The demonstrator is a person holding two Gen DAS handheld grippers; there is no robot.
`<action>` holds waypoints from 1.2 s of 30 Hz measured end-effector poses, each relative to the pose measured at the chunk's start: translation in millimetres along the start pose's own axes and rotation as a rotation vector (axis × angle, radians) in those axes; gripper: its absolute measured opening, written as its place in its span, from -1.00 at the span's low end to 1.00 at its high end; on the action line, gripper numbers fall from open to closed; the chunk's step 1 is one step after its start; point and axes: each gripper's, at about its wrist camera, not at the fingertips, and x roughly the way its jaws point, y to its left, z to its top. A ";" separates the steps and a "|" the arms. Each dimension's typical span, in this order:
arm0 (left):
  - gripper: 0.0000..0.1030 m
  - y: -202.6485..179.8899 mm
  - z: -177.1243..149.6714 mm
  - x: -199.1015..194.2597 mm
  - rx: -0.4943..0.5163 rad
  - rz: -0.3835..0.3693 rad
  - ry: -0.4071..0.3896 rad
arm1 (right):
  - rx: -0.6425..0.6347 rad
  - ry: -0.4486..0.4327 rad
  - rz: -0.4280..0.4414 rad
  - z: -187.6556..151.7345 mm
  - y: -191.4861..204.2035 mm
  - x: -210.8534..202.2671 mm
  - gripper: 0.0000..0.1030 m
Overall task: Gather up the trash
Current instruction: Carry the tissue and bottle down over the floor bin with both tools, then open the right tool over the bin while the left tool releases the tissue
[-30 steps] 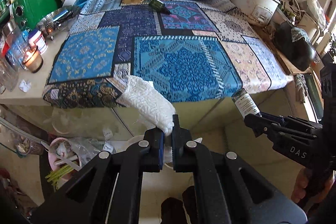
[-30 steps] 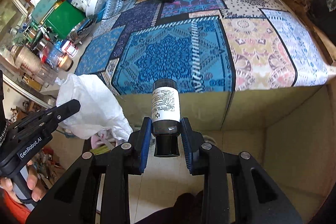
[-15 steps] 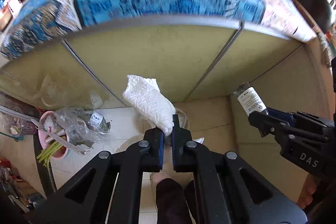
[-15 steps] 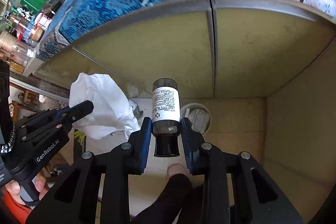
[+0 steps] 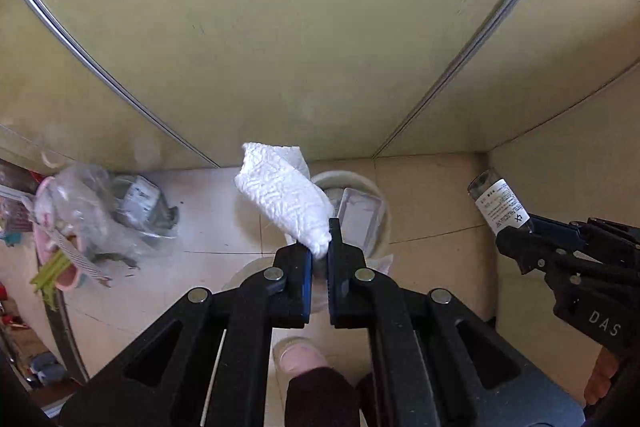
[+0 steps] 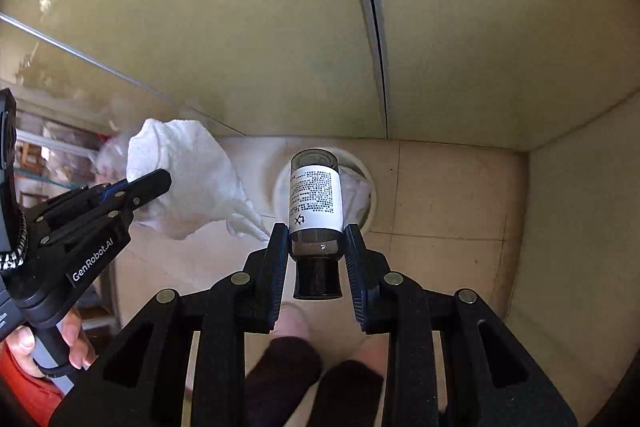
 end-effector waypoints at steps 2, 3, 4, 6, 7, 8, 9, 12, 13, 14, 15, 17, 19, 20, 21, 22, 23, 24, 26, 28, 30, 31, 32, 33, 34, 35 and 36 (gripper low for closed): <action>-0.91 3.4 -7.0 37.5 -0.009 0.007 0.015 | -0.009 0.006 0.006 -3.4 -7.7 29.0 -0.50; -0.91 5.3 -10.6 53.9 -0.016 0.002 0.026 | -0.011 0.007 0.010 -4.2 -11.1 42.2 -0.50; -0.91 5.2 -13.3 72.1 -0.022 -0.002 0.036 | -0.012 0.010 0.013 -5.4 -14.7 57.0 -0.50; -0.91 11.4 -21.4 103.8 -0.038 -0.022 0.059 | -0.008 0.012 0.027 -9.6 -22.0 80.6 -0.50; -0.91 13.1 -25.3 118.9 -0.042 -0.037 0.068 | -0.001 0.015 0.038 -11.9 -26.1 94.1 -0.50; -0.91 13.0 -28.4 132.0 -0.043 -0.049 0.074 | 0.004 0.018 0.051 -12.4 -30.0 105.4 -0.50; -0.91 14.0 -32.4 145.6 -0.041 -0.061 0.081 | 0.009 0.023 0.061 -11.8 -31.2 115.0 -0.50; -0.91 15.9 -44.2 183.9 -0.040 -0.102 0.117 | 0.013 0.031 0.085 -12.0 -28.2 147.4 -0.50; -0.91 17.4 -47.6 196.1 -0.039 -0.101 0.133 | 0.011 0.034 0.089 -6.4 -24.1 155.0 -0.50; -0.92 18.7 -51.7 207.8 -0.042 -0.113 0.147 | 0.008 0.038 0.092 -5.3 -24.0 162.6 -0.50; -0.91 19.8 -54.9 217.9 -0.046 -0.129 0.158 | 0.004 0.043 0.096 -4.2 -22.1 170.9 -0.50; -0.91 22.1 -61.2 235.7 -0.053 -0.154 0.183 | -0.009 0.053 0.109 -1.7 -15.9 183.8 -0.50; -0.91 27.0 -65.9 250.7 -0.052 -0.164 0.197 | -0.025 0.055 0.114 2.3 -17.7 193.6 -0.49; -0.91 27.6 -67.6 256.2 -0.050 -0.167 0.203 | -0.034 0.059 0.115 2.5 -14.9 199.1 -0.49; -0.91 27.6 -68.4 260.3 -0.048 -0.165 0.206 | -0.040 0.065 0.116 4.2 -13.5 202.9 -0.49; -0.91 28.8 -69.0 263.3 -0.045 -0.160 0.206 | -0.041 0.068 0.112 4.8 -13.0 208.1 -0.49; -0.91 28.8 -69.5 264.5 -0.042 -0.158 0.206 | -0.042 0.072 0.108 5.6 -13.2 211.3 -0.49; -0.91 28.3 -69.9 265.2 -0.041 -0.160 0.204 | -0.044 0.077 0.108 5.9 -17.8 211.4 -0.49; -0.87 28.7 -69.7 264.0 -0.036 -0.172 0.208 | -0.049 0.086 0.113 7.5 -16.2 215.9 -0.48; -0.78 28.9 -70.2 259.7 -0.036 -0.178 0.212 | -0.050 0.084 0.121 9.1 -17.6 216.9 -0.48; -0.66 32.8 -69.3 254.4 -0.041 -0.179 0.213 | -0.040 0.085 0.136 10.7 -19.9 214.7 -0.48; -0.66 35.1 -68.5 251.1 -0.041 -0.174 0.213 | -0.036 0.088 0.140 11.4 -21.0 211.8 -0.48; -0.66 37.0 -67.6 246.5 -0.042 -0.168 0.213 | -0.034 0.088 0.137 12.3 -22.0 210.3 -0.48; -0.66 38.5 -66.3 240.9 -0.044 -0.162 0.214 | -0.034 0.086 0.129 12.9 -21.6 205.4 -0.48; -0.66 39.8 -64.7 234.3 -0.047 -0.156 0.215 | -0.036 0.085 0.119 13.3 -20.9 199.8 -0.48; -0.66 40.6 -62.9 226.1 -0.051 -0.150 0.214 | -0.038 0.086 0.109 13.6 -20.7 193.3 -0.48; -0.66 41.1 -61.7 217.9 -0.055 -0.146 0.212 | -0.041 0.086 0.095 13.6 -19.6 184.1 -0.48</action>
